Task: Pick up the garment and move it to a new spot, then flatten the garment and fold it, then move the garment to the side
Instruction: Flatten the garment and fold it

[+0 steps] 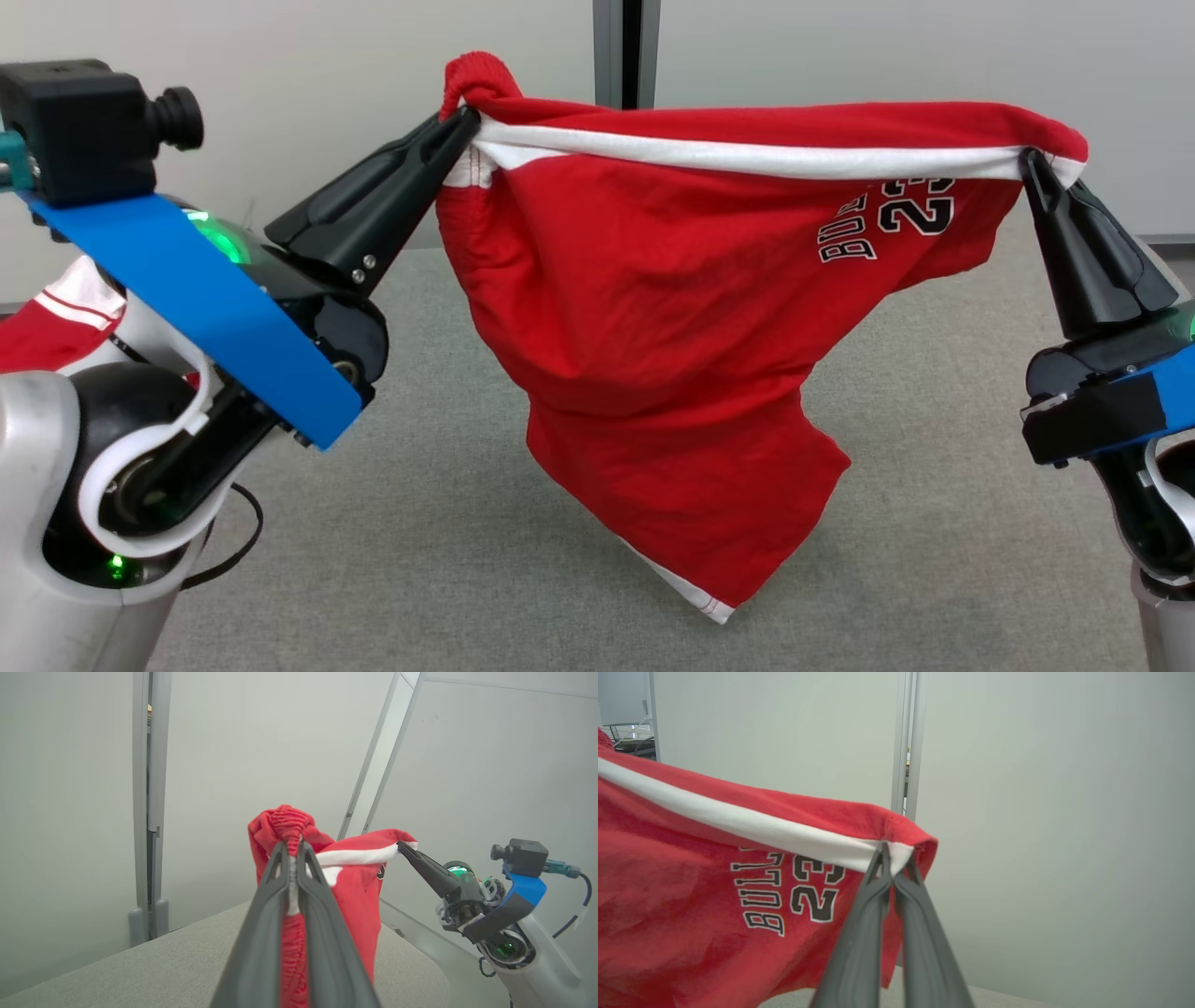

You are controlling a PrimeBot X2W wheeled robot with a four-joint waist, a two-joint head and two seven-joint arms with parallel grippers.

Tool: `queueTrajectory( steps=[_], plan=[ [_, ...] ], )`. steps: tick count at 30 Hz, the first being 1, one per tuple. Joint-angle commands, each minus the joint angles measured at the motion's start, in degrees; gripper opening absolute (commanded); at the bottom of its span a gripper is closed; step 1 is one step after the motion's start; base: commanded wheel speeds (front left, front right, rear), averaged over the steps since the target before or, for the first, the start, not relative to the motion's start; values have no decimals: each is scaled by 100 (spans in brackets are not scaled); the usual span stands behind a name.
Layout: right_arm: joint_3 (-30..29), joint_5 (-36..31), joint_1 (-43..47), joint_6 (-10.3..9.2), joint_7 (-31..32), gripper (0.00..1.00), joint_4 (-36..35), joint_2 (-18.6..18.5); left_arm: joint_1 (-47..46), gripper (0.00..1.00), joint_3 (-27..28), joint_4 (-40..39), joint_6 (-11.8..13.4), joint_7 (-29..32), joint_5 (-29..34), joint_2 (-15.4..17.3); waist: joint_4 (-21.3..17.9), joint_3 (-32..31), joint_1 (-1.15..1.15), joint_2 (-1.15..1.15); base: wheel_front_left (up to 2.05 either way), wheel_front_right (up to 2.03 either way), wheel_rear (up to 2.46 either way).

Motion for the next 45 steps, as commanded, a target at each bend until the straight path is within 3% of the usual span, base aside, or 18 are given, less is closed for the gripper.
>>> queueTrajectory(
  steps=[1,6,12,19,23,28,36,45],
  plan=[
    [-42,-62,-23,-1,44,0,-16,26,-115,0,81,-14,63,49,-55,34,0,69,1,0,0,0,0],
    [-29,-175,-213,-2,41,0,238,115,-180,0,255,190,242,75,-214,-14,-40,438,1,0,0,0,0],
    [123,-212,-1160,-6,-171,0,1161,237,-677,0,336,837,321,-102,-45,-167,-134,1032,1,0,0,0,0],
    [200,-707,-3089,-7,-931,0,2637,462,-2177,0,456,2055,356,-950,520,-804,-229,1514,1,0,0,0,0],
    [77,-1115,-3549,-6,-1565,0,3243,733,-2544,0,362,2606,189,-1380,705,-1125,-215,1684,1,0,0,0,0],
    [408,-1260,-3082,-3,-1935,0,3947,895,-1980,0,107,3018,-83,-1597,838,-1080,-170,1830,1,0,0,0,0],
    [786,-1016,-1851,-3,-2411,0,4709,1013,-233,0,-107,3266,-341,-2172,818,-1022,-70,1841,1,0,0,0,0],
    [877,-758,-644,-2,-2658,0,4637,1109,1163,0,-586,3160,-460,-2830,1228,-1034,28,1406,1,0,0,0,0]
  ],
)
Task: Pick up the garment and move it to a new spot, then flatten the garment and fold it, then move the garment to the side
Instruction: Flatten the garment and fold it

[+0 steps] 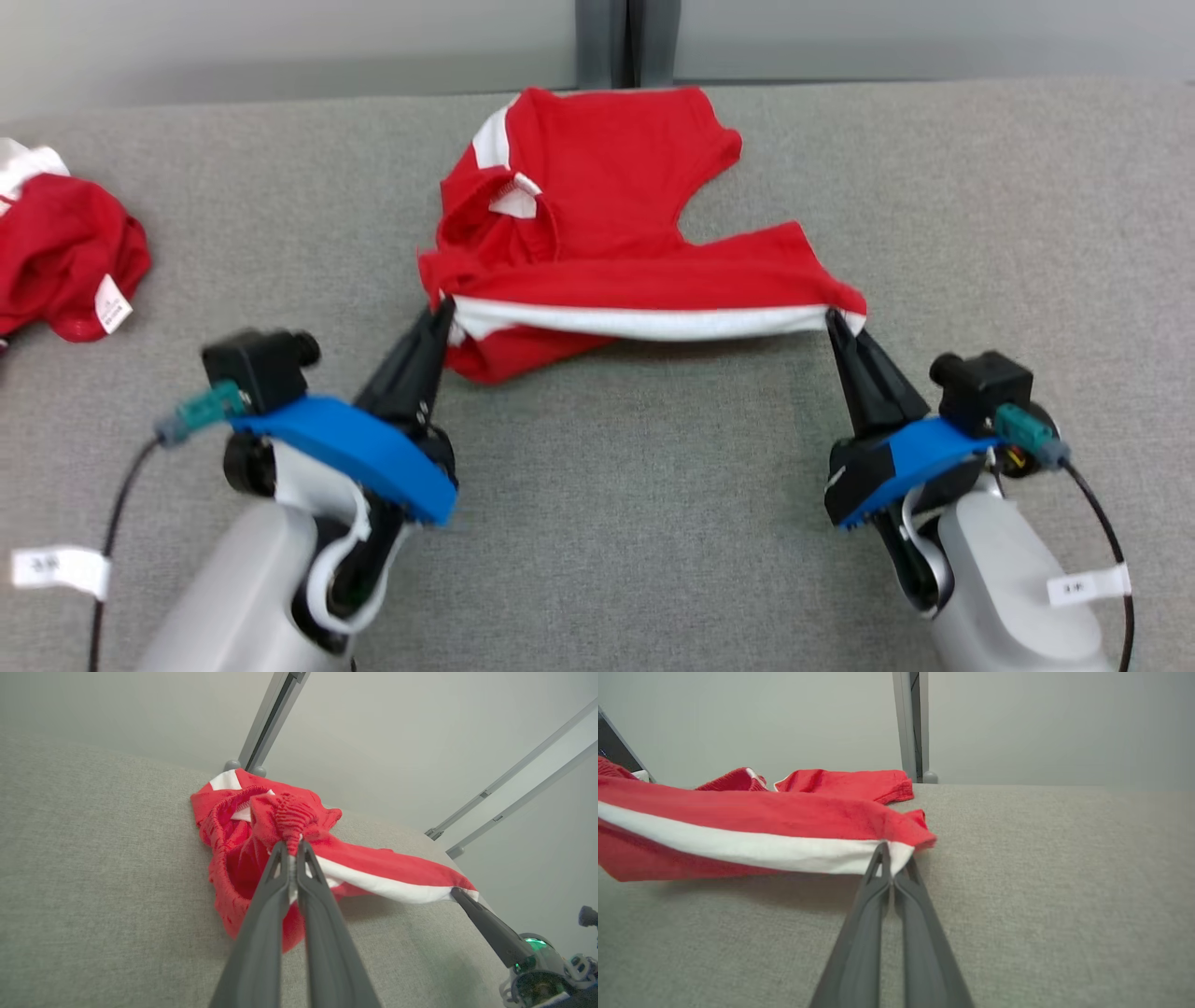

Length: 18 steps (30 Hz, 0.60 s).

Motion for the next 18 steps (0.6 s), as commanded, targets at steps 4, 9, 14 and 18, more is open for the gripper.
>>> queueTrajectory(
  steps=[4,9,14,18],
  plan=[
    [-99,-41,501,-2,-58,0,-317,17,523,0,-185,-226,28,-203,150,-2,-15,-364,0,0,0,0,0],
    [-245,-86,999,-2,-14,0,-783,26,1051,0,-317,-604,125,-377,204,2,-4,-764,0,0,0,0,0],
    [-338,-47,1560,-2,216,0,-1455,31,1519,0,-376,-1135,250,-414,151,42,-10,-1027,0,0,0,0,0],
    [-524,-174,2295,-2,684,0,-2437,-36,2057,0,-435,-1823,459,-351,106,159,-6,-1159,0,0,0,0,0]
  ],
)
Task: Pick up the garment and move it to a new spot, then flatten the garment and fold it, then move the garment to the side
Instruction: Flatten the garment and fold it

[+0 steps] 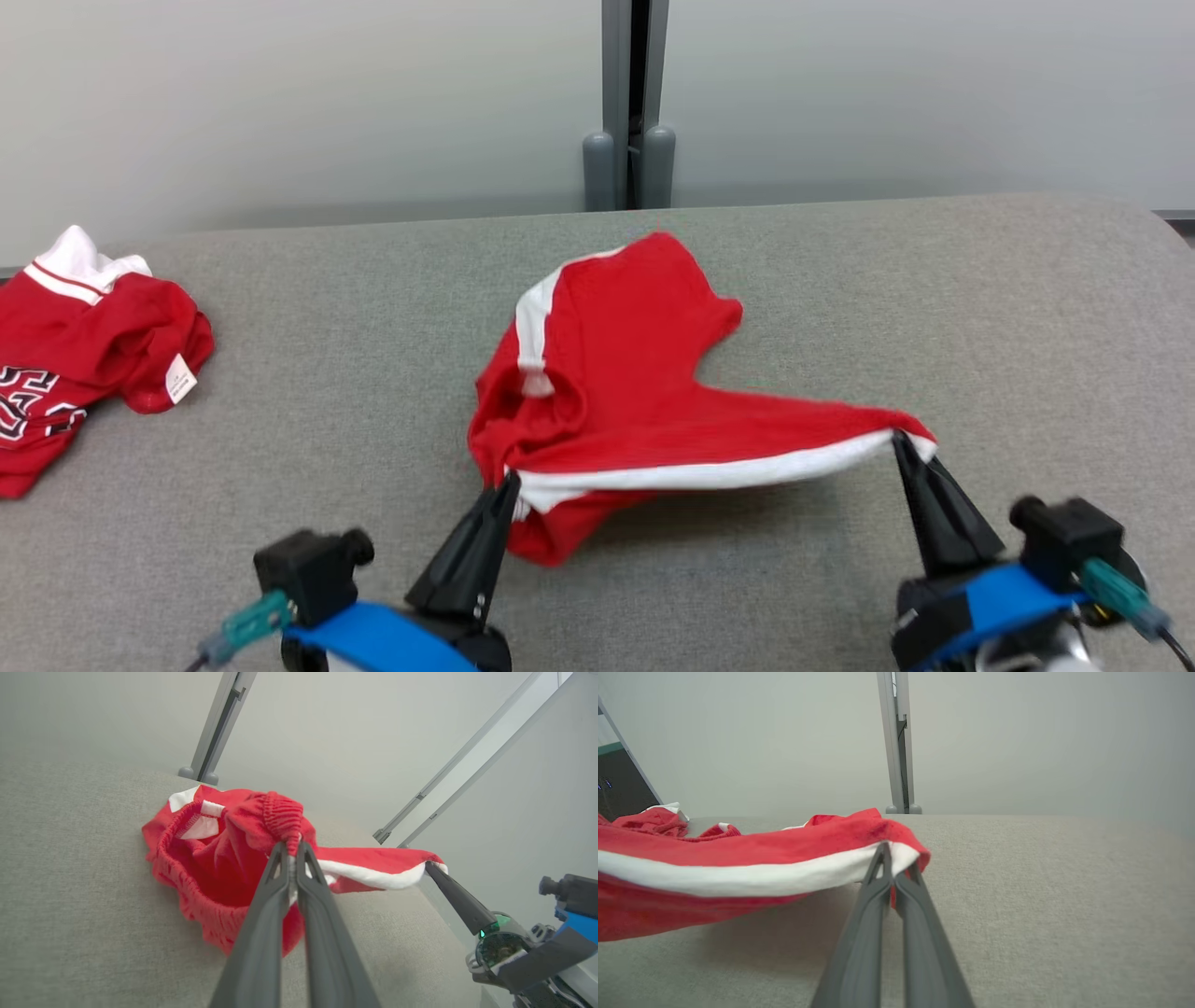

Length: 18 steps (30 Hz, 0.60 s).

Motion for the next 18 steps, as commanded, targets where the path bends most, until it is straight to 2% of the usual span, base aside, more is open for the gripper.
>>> queueTrajectory(
  steps=[1,5,9,14,18],
  plan=[
    [-53,-11,192,0,100,0,-208,-14,117,0,1,-132,55,19,-29,32,-9,-14,2,0,0,0,0],
    [-304,-56,797,0,607,0,-1130,6,559,0,-29,-616,302,83,-85,131,47,48,2,0,0,0,0],
    [-442,-47,1008,0,929,0,-1512,29,687,0,-7,-674,419,110,-139,120,172,195,2,0,0,0,0],
    [-424,-17,574,0,1143,0,-1246,-49,391,0,-104,-373,341,215,-181,-62,337,413,2,0,0,0,0],
    [-233,-2,-170,0,1342,0,-803,-217,46,0,-60,10,364,155,-224,-305,457,627,2,0,0,0,0]
  ],
)
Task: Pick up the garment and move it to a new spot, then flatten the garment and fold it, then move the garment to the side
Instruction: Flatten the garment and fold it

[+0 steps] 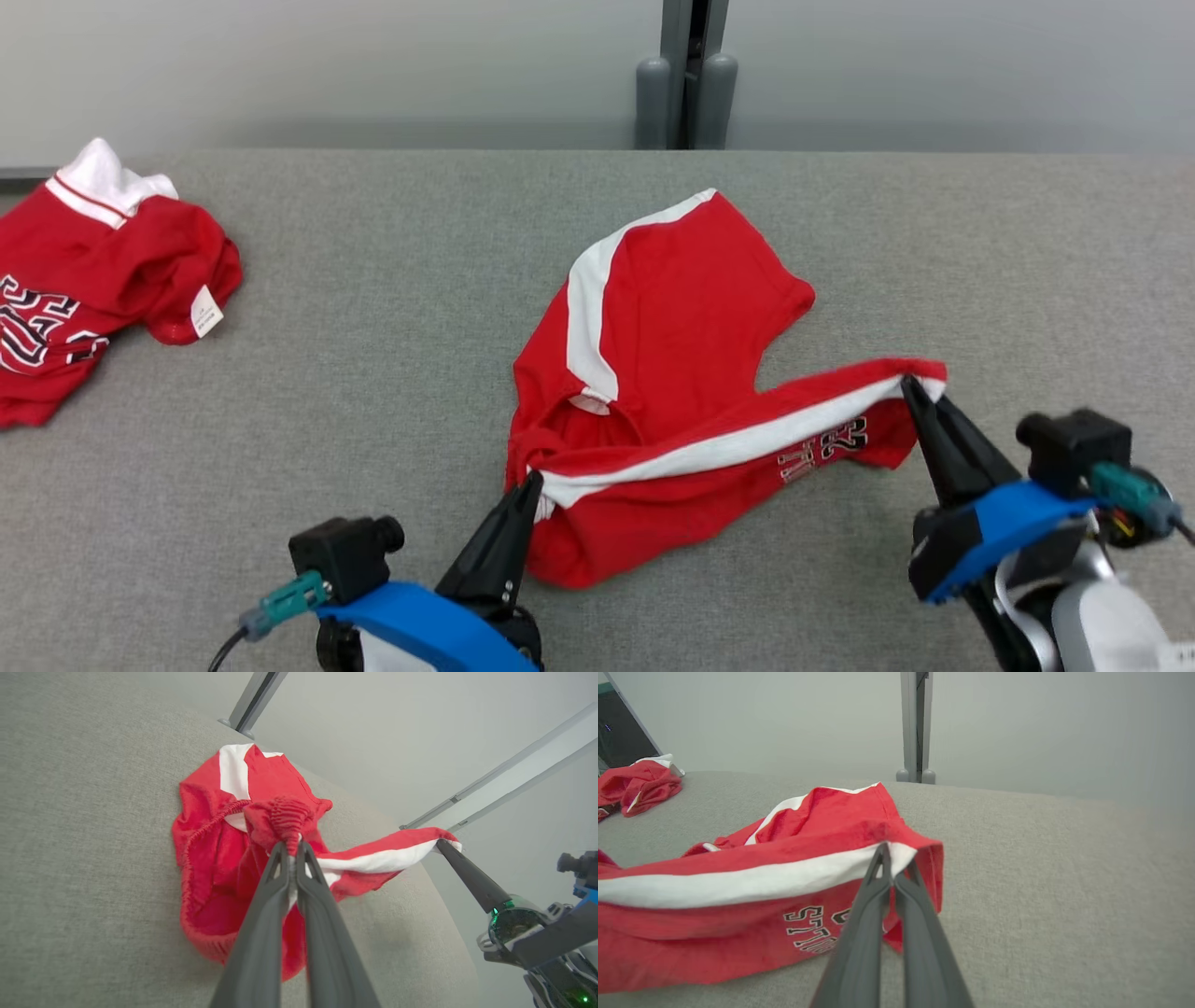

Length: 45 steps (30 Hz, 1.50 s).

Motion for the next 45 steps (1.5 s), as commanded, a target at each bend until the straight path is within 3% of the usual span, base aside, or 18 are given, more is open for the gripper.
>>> queueTrajectory(
  steps=[1,13,26,27,28,29,30,31,32,35,40,45],
  plan=[
    [52,16,-304,0,52,0,130,-100,-200,0,59,81,12,-32,-18,-57,117,152,0,0,0,0,0],
    [860,54,-3485,0,646,0,2208,-921,-1833,0,434,1200,-33,457,-703,-824,762,1086,0,0,0,0,0],
    [1175,-22,-5226,0,278,1,4527,-913,-2915,0,426,2420,-128,366,-1075,-1238,1277,1574,0,0,0,0,0],
    [1173,-60,-5290,0,213,16,4653,-898,-2953,0,416,2486,-127,352,-1102,-1249,1286,1579,0,0,0,0,0],
    [1178,-79,-5338,0,156,37,4779,-875,-2988,0,399,2536,-135,337,-1124,-1259,1290,1579,0,0,0,0,0],
    [1176,-106,-5385,0,91,68,4891,-853,-3032,2,376,2581,-148,310,-1130,-1270,1292,1575,0,0,0,0,0],
    [1160,-133,-5441,0,1,100,4991,-840,-3090,25,340,2596,-186,275,-1099,-1277,1289,1569,0,0,0,0,0],
    [1138,-160,-5484,0,-83,100,5086,-823,-3133,76,293,2620,-192,230,-1034,-1281,1284,1559,0,0,0,0,0],
    [1127,-187,-5511,0,-166,100,5192,-797,-3160,100,216,2664,-171,205,-955,-1282,1279,1545,0,0,0,0,0],
    [1086,-236,-5588,0,-359,100,5469,-750,-3219,100,82,2663,-230,128,-740,-1215,1254,1478,0,0,0,0,0],
    [1108,-225,-5628,0,-595,100,5820,-707,-3073,100,-79,2402,-295,-171,-237,-797,1174,1291,0,0,0,0,0],
    [1266,-39,-5472,0,-661,100,6113,-700,-2694,100,-1,2012,-189,-416,7,-307,1098,1006,0,0,0,0,0]
  ],
)
